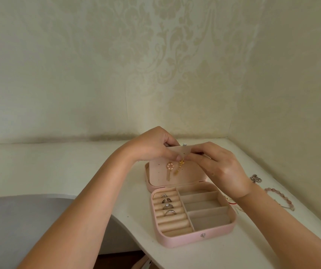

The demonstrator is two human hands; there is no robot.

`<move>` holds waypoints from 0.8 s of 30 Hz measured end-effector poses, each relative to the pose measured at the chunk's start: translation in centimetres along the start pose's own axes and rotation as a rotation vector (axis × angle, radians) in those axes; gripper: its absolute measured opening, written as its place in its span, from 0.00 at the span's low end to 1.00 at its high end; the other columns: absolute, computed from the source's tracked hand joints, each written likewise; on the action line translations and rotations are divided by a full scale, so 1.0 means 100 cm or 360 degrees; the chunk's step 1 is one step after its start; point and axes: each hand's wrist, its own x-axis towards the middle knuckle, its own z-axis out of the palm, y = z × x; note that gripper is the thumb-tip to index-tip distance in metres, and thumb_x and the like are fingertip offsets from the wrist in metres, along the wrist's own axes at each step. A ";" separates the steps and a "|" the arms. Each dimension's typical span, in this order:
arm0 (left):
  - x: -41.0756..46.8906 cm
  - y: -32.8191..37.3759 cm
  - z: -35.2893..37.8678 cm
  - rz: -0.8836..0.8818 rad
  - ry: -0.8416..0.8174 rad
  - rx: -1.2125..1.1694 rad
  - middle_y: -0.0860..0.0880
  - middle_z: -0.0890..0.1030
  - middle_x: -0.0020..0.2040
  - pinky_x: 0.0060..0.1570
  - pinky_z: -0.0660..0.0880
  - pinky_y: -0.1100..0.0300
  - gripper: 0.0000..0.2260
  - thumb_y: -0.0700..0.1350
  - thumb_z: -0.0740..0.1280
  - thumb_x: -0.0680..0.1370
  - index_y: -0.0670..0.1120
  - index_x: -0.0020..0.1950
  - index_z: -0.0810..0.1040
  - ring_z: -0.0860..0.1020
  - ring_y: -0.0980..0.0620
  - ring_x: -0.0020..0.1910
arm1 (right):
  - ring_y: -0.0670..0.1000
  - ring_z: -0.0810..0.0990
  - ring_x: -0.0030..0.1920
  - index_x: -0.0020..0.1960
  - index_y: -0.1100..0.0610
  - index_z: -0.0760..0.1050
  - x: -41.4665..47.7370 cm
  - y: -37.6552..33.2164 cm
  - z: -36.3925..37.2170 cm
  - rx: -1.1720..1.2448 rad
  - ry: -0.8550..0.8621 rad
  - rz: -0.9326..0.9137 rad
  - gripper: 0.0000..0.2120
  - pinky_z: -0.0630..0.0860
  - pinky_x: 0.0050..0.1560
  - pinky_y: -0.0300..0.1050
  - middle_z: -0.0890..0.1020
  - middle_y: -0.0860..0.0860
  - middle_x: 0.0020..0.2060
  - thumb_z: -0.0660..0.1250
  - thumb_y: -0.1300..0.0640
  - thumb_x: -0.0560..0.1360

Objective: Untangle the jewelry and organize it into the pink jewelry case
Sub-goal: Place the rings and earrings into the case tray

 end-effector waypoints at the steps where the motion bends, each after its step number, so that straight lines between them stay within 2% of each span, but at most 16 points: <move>1: 0.000 0.000 0.000 0.0013 -0.0004 -0.0012 0.50 0.85 0.41 0.39 0.72 0.68 0.06 0.42 0.74 0.72 0.47 0.49 0.85 0.79 0.60 0.36 | 0.52 0.76 0.44 0.54 0.61 0.82 0.001 0.000 0.001 -0.0020 0.0007 -0.0008 0.12 0.73 0.43 0.42 0.79 0.53 0.47 0.61 0.65 0.76; 5: -0.002 0.003 0.002 0.0094 -0.0063 -0.0032 0.58 0.80 0.32 0.35 0.67 0.68 0.06 0.42 0.75 0.71 0.54 0.40 0.83 0.75 0.61 0.32 | 0.50 0.76 0.44 0.49 0.61 0.83 0.004 -0.003 0.005 0.0035 0.0105 0.0143 0.10 0.73 0.43 0.39 0.80 0.56 0.42 0.63 0.63 0.76; 8: 0.001 0.006 0.007 0.0116 0.0033 0.0096 0.58 0.68 0.24 0.30 0.58 0.64 0.14 0.46 0.76 0.70 0.57 0.26 0.78 0.65 0.60 0.26 | 0.48 0.76 0.43 0.46 0.60 0.84 0.010 -0.003 0.005 0.0260 0.0115 0.0329 0.10 0.70 0.46 0.32 0.80 0.54 0.41 0.65 0.58 0.76; 10: 0.003 0.007 0.011 0.0119 0.0133 0.0195 0.56 0.62 0.21 0.27 0.54 0.64 0.19 0.47 0.77 0.69 0.55 0.21 0.74 0.60 0.58 0.24 | 0.44 0.76 0.43 0.46 0.58 0.85 0.011 0.000 0.000 0.0406 0.0041 0.0422 0.08 0.68 0.45 0.28 0.80 0.51 0.40 0.67 0.58 0.75; 12: 0.004 0.007 0.014 0.0126 0.0201 0.0237 0.55 0.61 0.23 0.26 0.53 0.63 0.19 0.48 0.77 0.69 0.50 0.23 0.72 0.59 0.57 0.25 | 0.41 0.77 0.43 0.47 0.56 0.85 0.011 0.002 -0.009 0.0643 -0.0061 0.0602 0.06 0.70 0.44 0.29 0.80 0.46 0.41 0.69 0.59 0.73; 14: 0.004 0.006 0.017 0.0135 0.0238 0.0294 0.52 0.62 0.25 0.26 0.52 0.62 0.19 0.48 0.76 0.70 0.46 0.26 0.70 0.59 0.56 0.26 | 0.44 0.79 0.43 0.47 0.53 0.85 0.010 0.004 -0.018 0.0827 -0.0151 0.0766 0.07 0.73 0.43 0.34 0.81 0.43 0.41 0.71 0.62 0.72; 16: 0.004 0.005 0.019 0.0135 0.0264 0.0337 0.52 0.61 0.26 0.27 0.51 0.60 0.21 0.49 0.75 0.71 0.46 0.26 0.67 0.58 0.55 0.26 | 0.47 0.80 0.42 0.45 0.51 0.85 0.010 0.007 -0.028 0.0965 -0.0217 0.0899 0.10 0.75 0.45 0.37 0.83 0.44 0.41 0.72 0.65 0.71; 18: 0.003 0.004 0.020 0.0135 0.0282 0.0318 0.54 0.60 0.23 0.26 0.52 0.61 0.23 0.48 0.75 0.71 0.48 0.24 0.64 0.58 0.55 0.25 | 0.45 0.82 0.41 0.41 0.49 0.85 0.010 0.013 -0.041 0.1142 -0.0297 0.1094 0.13 0.76 0.47 0.36 0.84 0.45 0.40 0.73 0.68 0.70; 19: 0.003 0.003 0.019 0.0129 0.0282 0.0303 0.55 0.61 0.21 0.25 0.53 0.62 0.22 0.48 0.74 0.71 0.49 0.24 0.66 0.60 0.56 0.24 | 0.44 0.82 0.40 0.39 0.48 0.85 0.009 0.019 -0.049 0.1189 -0.0368 0.1197 0.15 0.76 0.46 0.36 0.85 0.46 0.38 0.73 0.68 0.69; 21: 0.000 0.003 0.019 0.0124 0.0263 0.0245 0.58 0.69 0.22 0.25 0.58 0.66 0.13 0.47 0.74 0.72 0.51 0.29 0.77 0.65 0.60 0.24 | 0.44 0.79 0.36 0.36 0.46 0.85 0.001 0.031 -0.066 0.1092 -0.0631 0.1369 0.15 0.75 0.42 0.39 0.85 0.51 0.36 0.75 0.66 0.68; 22: -0.001 0.003 0.019 0.0123 0.0243 0.0193 0.61 0.74 0.27 0.27 0.62 0.69 0.06 0.46 0.75 0.72 0.51 0.35 0.82 0.70 0.63 0.26 | 0.45 0.77 0.34 0.36 0.46 0.85 -0.005 0.037 -0.075 0.0985 -0.0803 0.1447 0.12 0.73 0.40 0.42 0.84 0.53 0.35 0.76 0.64 0.68; 23: -0.002 0.004 0.019 0.0126 0.0233 0.0165 0.63 0.79 0.35 0.32 0.66 0.71 0.01 0.46 0.75 0.71 0.50 0.40 0.85 0.74 0.66 0.33 | 0.45 0.76 0.33 0.36 0.47 0.84 -0.012 0.041 -0.083 0.0866 -0.0961 0.1521 0.10 0.72 0.39 0.43 0.84 0.52 0.34 0.76 0.62 0.68; 24: -0.001 0.004 0.020 0.0137 0.0230 0.0165 0.62 0.82 0.46 0.41 0.70 0.70 0.02 0.45 0.75 0.71 0.49 0.43 0.86 0.77 0.66 0.42 | 0.44 0.75 0.32 0.36 0.47 0.84 -0.019 0.044 -0.090 0.0750 -0.1084 0.1580 0.09 0.71 0.37 0.41 0.83 0.51 0.32 0.77 0.61 0.67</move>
